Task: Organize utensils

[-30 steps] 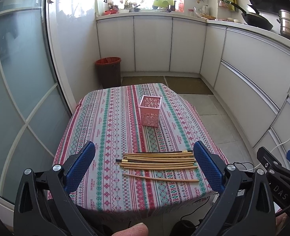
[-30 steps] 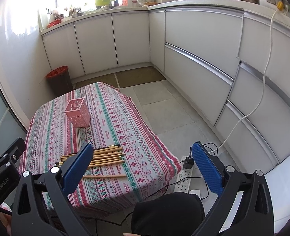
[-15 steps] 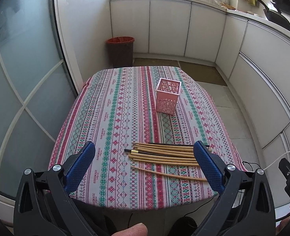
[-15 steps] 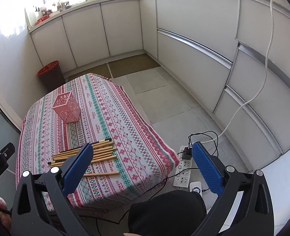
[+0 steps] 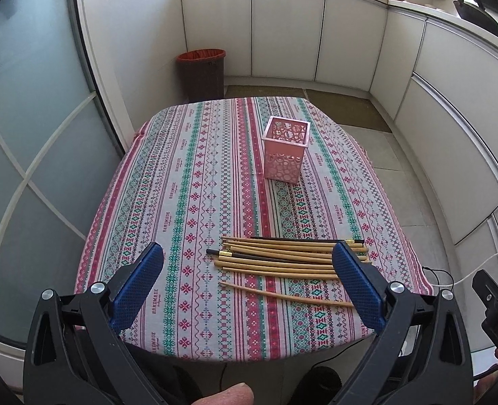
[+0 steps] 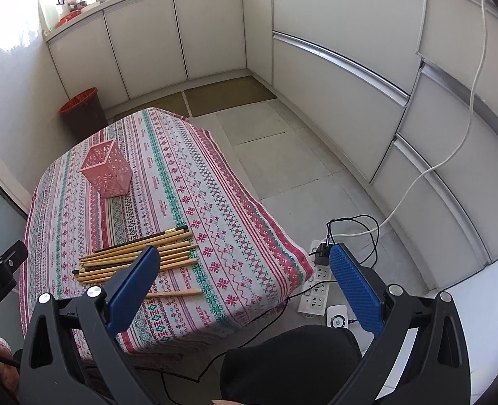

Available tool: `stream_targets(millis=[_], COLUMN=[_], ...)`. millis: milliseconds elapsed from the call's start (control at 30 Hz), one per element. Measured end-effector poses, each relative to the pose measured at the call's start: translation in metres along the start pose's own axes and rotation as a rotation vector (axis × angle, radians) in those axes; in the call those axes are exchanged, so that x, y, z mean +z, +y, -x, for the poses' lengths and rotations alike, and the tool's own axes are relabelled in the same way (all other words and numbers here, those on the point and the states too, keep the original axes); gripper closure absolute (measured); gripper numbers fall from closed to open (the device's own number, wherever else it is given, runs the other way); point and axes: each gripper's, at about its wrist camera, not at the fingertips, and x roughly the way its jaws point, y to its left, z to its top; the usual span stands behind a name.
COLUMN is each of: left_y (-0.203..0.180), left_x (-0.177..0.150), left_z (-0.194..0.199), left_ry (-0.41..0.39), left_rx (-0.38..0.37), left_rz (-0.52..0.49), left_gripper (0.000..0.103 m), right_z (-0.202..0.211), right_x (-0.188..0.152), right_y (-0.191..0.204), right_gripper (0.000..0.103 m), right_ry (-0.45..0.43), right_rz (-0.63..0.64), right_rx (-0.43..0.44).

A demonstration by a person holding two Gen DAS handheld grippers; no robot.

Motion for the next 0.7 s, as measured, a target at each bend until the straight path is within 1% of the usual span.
stream_targets(millis=[100, 200, 333, 433, 567, 633, 700], left_y=[-0.004, -0.010, -0.016, -0.020, -0.027, -0.034, -0.046], left_x=[-0.001, -0.004, -0.007, -0.006, -0.005, -0.003, 0.001], left_z=[-0.010, -0.020, -0.033, -0.040, -0.050, -0.058, -0.072], left_ry=[0.025, 0.050, 0.077, 0.086, 0.099, 0.110, 0.130], left_rx=[-0.001, -0.003, -0.006, -0.008, -0.010, -0.018, -0.045], left_rz=[-0.016, -0.040, -0.061, -0.071, -0.091, -0.119, -0.186], left_gripper=[0.007, 0.007, 0.007, 0.007, 0.007, 0.007, 0.007], right_z=[-0.011, -0.028, -0.052, -0.063, -0.069, -0.072, -0.077], right_x=[0.000, -0.003, -0.009, -0.012, -0.011, -0.010, -0.009], right_y=[0.005, 0.012, 0.018, 0.018, 0.020, 0.020, 0.017], right_gripper=[0.006, 0.006, 0.006, 0.006, 0.006, 0.006, 0.006], right_ry=[0.012, 0.015, 0.017, 0.046, 0.052, 0.057, 0.063], right_rz=[0.018, 0.054, 0.115, 0.117, 0.121, 0.121, 0.111], right_rx=[-0.016, -0.061, -0.097, -0.077, -0.071, -0.071, -0.073])
